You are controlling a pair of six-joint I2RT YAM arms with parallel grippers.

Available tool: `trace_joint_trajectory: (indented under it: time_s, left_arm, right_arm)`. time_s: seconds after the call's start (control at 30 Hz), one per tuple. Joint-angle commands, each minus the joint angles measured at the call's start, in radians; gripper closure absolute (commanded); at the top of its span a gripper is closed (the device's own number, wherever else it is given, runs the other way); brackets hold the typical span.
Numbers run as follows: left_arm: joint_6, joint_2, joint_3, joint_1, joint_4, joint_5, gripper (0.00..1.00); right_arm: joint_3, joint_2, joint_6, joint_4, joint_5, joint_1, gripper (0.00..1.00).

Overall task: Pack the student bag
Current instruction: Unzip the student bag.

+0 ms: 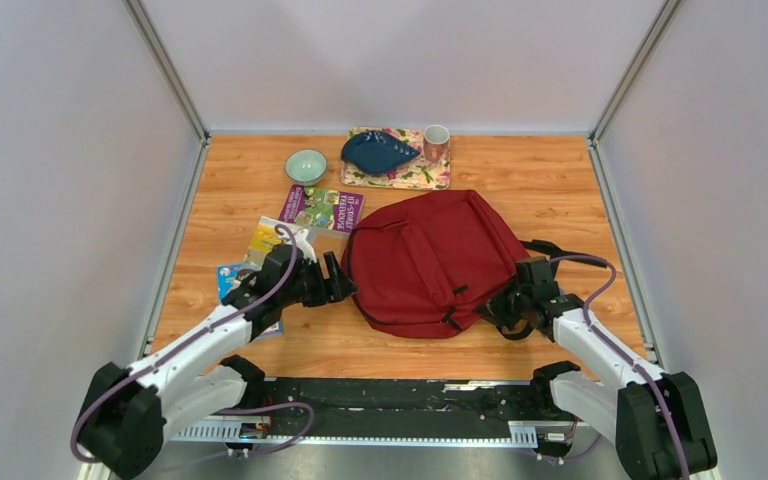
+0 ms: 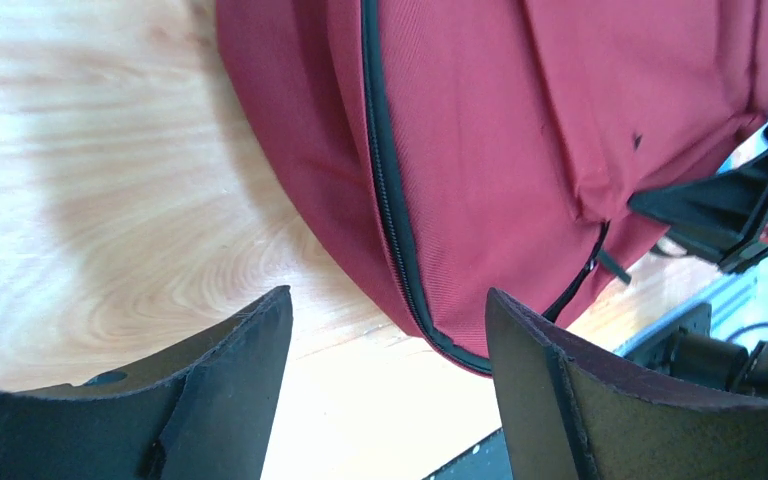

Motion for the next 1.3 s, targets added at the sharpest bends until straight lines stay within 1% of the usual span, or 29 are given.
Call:
trace_joint_trajectory:
  time_s: [0.0, 0.07, 0.13, 0.2, 0.23, 0.27, 0.33, 0.37, 0.5, 0.6, 0.63, 0.7, 0.87, 1.17, 1.27]
  left_arm:
    - [0.032, -0.164, 0.051, 0.003, -0.123, -0.172, 0.21]
    - [0.028, -0.207, 0.059, 0.000, -0.091, -0.152, 0.21]
    - [0.032, -0.201, 0.085, -0.014, -0.066, -0.126, 0.21]
    - [0.061, -0.140, 0.154, -0.078, -0.059, -0.126, 0.21]
    - [0.101, -0.112, 0.181, -0.115, -0.060, -0.135, 0.21]
    - [0.122, -0.047, 0.209, -0.183, -0.066, -0.171, 0.21]
    - [0.187, 0.022, 0.290, -0.256, -0.071, -0.196, 0.21]
    - [0.202, 0.088, 0.341, -0.309, -0.065, -0.198, 0.21]
    - [0.262, 0.240, 0.439, -0.389, -0.046, -0.179, 0.21]
    - [0.282, 0.339, 0.490, -0.420, -0.033, -0.138, 0.25]
    - [0.273, 0.360, 0.498, -0.423, -0.027, -0.129, 0.30]
    - [0.261, 0.411, 0.507, -0.432, 0.001, -0.093, 0.33]
    - [0.215, 0.487, 0.513, -0.463, 0.032, -0.046, 0.37]
    - [0.132, 0.581, 0.524, -0.495, 0.111, 0.040, 0.40]
    - [0.103, 0.610, 0.530, -0.497, 0.115, 0.046, 0.42]
  right_arm:
    - [-0.022, -0.026, 0.009, 0.075, 0.000, 0.006, 0.99]
    - [-0.031, -0.042, 0.010, 0.085, -0.008, 0.007, 1.00]
    - [-0.049, -0.067, 0.010, 0.105, -0.014, 0.010, 1.00]
    - [-0.064, -0.090, 0.013, 0.134, -0.028, 0.013, 1.00]
    - [-0.075, -0.111, 0.015, 0.142, -0.031, 0.016, 1.00]
    - [-0.078, -0.122, 0.018, 0.142, -0.033, 0.018, 1.00]
    - [-0.081, -0.156, 0.021, 0.135, -0.031, 0.020, 1.00]
    - [-0.081, -0.167, 0.020, 0.131, -0.030, 0.021, 1.00]
    - [-0.078, -0.211, 0.023, 0.113, -0.039, 0.026, 1.00]
    - [-0.074, -0.226, 0.021, 0.104, -0.043, 0.035, 1.00]
    - [-0.074, -0.230, 0.021, 0.101, -0.045, 0.041, 1.00]
    - [-0.074, -0.236, 0.018, 0.095, -0.047, 0.046, 1.00]
    - [-0.077, -0.245, 0.015, 0.090, -0.050, 0.052, 1.00]
    - [-0.080, -0.240, 0.009, 0.096, -0.047, 0.058, 1.00]
    - [-0.081, -0.239, 0.009, 0.096, -0.047, 0.064, 1.00]
